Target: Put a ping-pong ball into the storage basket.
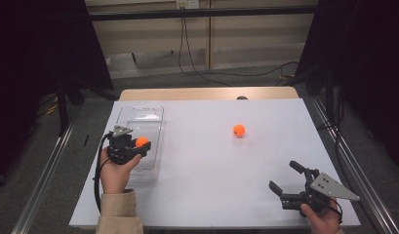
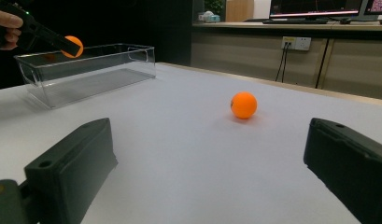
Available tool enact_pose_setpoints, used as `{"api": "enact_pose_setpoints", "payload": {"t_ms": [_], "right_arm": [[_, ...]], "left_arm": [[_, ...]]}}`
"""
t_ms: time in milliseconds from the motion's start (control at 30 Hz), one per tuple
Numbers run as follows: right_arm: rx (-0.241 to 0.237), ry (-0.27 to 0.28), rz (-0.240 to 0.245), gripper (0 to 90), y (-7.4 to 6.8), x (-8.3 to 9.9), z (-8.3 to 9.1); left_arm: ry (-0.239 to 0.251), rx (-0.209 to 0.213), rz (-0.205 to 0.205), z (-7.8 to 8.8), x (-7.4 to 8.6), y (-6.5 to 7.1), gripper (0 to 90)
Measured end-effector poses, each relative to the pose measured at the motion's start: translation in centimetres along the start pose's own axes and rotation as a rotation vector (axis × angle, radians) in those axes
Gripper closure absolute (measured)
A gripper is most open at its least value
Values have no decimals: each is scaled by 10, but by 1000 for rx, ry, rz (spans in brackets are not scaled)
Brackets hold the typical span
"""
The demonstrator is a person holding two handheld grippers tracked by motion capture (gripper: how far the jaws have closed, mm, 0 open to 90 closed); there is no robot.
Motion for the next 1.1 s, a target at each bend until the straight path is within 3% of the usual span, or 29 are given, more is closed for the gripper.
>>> {"api": "enact_pose_setpoints", "payload": {"t_ms": [1100], "right_arm": [[-2, 1, 2, 14, 0, 0, 0]], "left_arm": [[-20, -45, 19, -2, 8, -12, 509]]}}
Point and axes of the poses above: each handheld gripper's, and its own axes: z roughly backward along the jaws, x roughly out of its underside, y roughly to its right, the point moved 6 cm from there along -z, roughly forward along the jaws, and after that the axes turned 12 degrees about x, right-handed, at the moved point
